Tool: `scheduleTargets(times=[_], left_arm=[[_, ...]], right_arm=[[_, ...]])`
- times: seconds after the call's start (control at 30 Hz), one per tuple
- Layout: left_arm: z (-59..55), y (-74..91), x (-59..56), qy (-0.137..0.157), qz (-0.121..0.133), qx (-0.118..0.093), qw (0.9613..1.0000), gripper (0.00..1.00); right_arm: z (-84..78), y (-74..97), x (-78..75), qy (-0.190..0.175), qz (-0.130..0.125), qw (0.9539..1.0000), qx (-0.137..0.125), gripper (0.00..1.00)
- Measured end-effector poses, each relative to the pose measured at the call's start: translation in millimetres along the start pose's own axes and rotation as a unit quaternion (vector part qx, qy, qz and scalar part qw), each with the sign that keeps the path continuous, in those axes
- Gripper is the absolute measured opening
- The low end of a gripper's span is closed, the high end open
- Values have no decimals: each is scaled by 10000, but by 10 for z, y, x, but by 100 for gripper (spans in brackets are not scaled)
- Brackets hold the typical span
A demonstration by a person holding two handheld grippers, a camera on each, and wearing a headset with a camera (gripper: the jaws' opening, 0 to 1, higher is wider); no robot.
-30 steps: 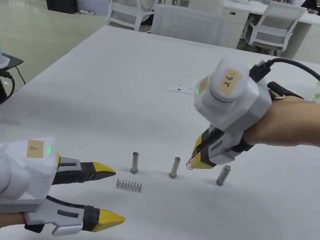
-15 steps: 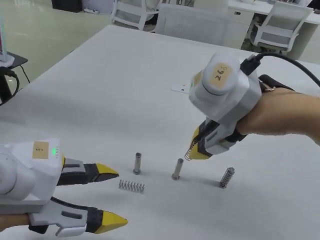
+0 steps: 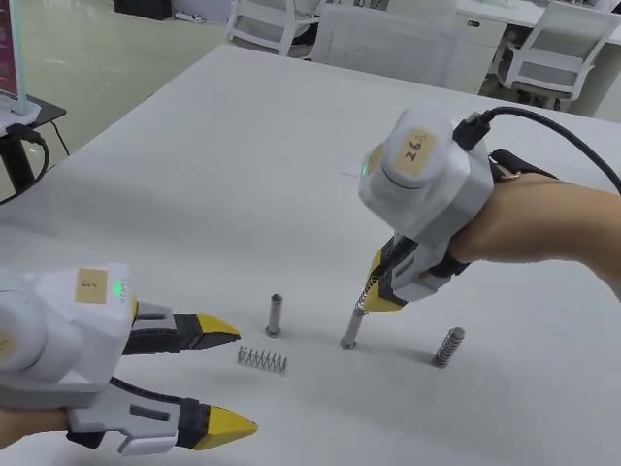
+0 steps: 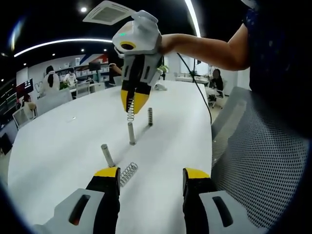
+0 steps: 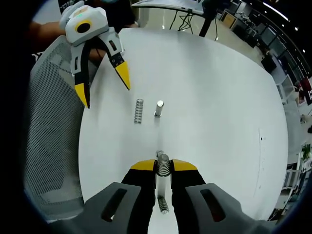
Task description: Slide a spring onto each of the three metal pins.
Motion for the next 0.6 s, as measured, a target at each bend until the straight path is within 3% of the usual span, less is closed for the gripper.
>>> scheduleTargets(times=[0.6], left_arm=[[5,-4,-5,43,30,10,10000,45]], right_arm=[[-34,-169,-80,-35,162,9998,127,9]])
Point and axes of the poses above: the centre of the closed fingertips' face, and the gripper's own axes: y roughly backward along the fingers, x roughly to its left, z roughly out of its top, the point moved 6 cm from there along y, roughly backward along the fingers, and after that the axes turned 6 degrees about z, right-handed, at the moved point
